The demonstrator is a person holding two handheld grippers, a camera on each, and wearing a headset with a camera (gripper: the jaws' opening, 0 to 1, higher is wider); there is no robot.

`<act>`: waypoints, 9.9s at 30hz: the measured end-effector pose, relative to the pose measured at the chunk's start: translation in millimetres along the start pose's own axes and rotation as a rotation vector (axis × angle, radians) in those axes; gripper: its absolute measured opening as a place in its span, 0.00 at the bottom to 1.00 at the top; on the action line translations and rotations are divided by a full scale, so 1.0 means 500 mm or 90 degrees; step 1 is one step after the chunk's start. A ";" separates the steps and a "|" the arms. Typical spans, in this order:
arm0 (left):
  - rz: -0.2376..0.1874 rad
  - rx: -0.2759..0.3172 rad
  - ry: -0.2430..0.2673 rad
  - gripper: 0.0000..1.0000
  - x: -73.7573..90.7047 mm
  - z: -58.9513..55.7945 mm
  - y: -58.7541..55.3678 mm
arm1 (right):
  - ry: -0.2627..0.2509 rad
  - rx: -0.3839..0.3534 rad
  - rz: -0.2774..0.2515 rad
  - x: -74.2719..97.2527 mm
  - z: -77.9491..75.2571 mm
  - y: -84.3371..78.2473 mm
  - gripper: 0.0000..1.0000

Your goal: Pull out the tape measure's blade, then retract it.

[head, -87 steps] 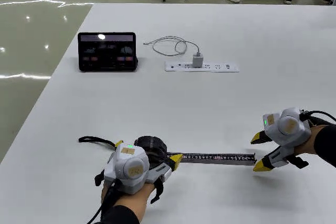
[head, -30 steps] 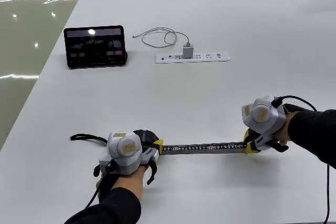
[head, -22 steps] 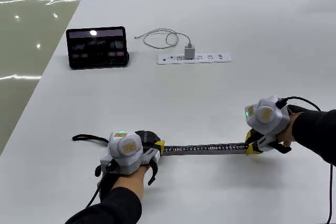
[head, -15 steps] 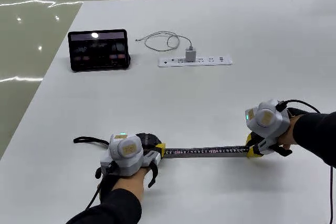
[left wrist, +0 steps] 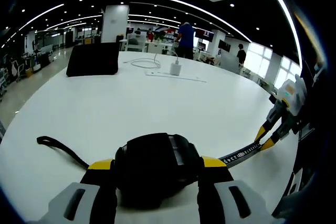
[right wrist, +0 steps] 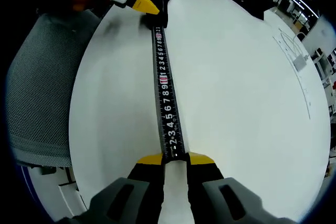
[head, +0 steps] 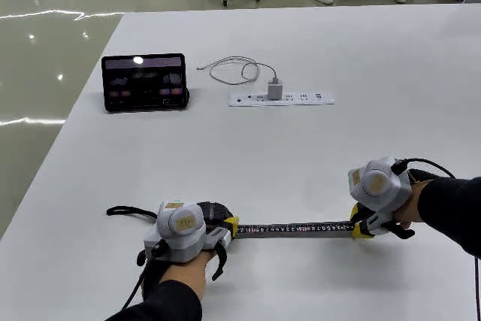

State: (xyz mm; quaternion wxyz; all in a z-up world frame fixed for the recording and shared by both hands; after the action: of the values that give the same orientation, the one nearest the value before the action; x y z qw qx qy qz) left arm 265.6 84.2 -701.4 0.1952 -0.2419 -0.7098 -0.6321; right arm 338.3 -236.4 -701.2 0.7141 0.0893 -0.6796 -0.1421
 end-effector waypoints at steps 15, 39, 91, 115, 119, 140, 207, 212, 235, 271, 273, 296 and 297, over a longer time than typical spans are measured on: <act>0.006 0.000 -0.003 0.58 -0.001 0.001 0.001 | 0.003 0.007 0.017 -0.008 0.001 0.028 0.12; 0.013 0.001 -0.008 0.58 -0.003 0.002 0.001 | -0.003 -0.007 0.000 -0.023 0.007 0.060 0.12; 0.019 0.001 -0.011 0.58 -0.004 0.002 0.004 | 0.005 0.000 -0.068 -0.063 0.022 0.154 0.11; 0.020 0.003 -0.012 0.58 -0.003 0.002 0.004 | 0.002 -0.003 -0.088 -0.077 0.027 0.187 0.11; 0.020 0.004 -0.012 0.58 -0.003 0.002 0.004 | 0.001 -0.006 -0.094 -0.079 0.026 0.191 0.11; 0.027 0.007 -0.016 0.58 -0.005 0.004 0.004 | -0.002 -0.004 -0.122 -0.086 0.032 0.207 0.11; 0.034 0.016 -0.030 0.57 -0.003 0.009 0.005 | -0.007 -0.012 -0.218 -0.122 0.043 0.269 0.12; 0.033 0.014 -0.029 0.57 -0.004 0.009 0.005 | -0.010 -0.008 -0.215 -0.123 0.044 0.274 0.12; 0.034 0.025 -0.041 0.57 -0.003 0.014 0.006 | -0.008 -0.007 -0.221 -0.133 0.041 0.300 0.11; 0.031 0.031 -0.050 0.57 -0.002 0.018 0.008 | -0.001 0.023 -0.225 -0.150 0.048 0.353 0.12; 0.031 0.030 -0.050 0.57 -0.002 0.018 0.007 | -0.004 0.029 -0.219 -0.149 0.051 0.353 0.12; 0.030 0.035 -0.052 0.57 -0.001 0.019 0.007 | 0.002 0.016 -0.233 -0.158 0.053 0.354 0.11; 0.030 0.035 -0.052 0.57 -0.001 0.019 0.007 | 0.002 0.017 -0.234 -0.158 0.053 0.354 0.11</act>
State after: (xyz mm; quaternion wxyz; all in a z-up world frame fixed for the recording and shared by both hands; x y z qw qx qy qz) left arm 268.3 93.9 -700.0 0.1876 -0.2788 -0.7282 -0.5973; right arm 323.6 -41.8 -717.7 0.6758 0.2213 -0.6529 -0.2610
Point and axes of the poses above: the centre of the closed fingertips' face, and the gripper's own axes: x roughly backward along the fingers, z roughly to its left, y roughly out of its top, the point moved 10 cm from there along x, roughly backward along the fingers, and after that the axes turned 4 degrees about y, right-handed, at the moved point
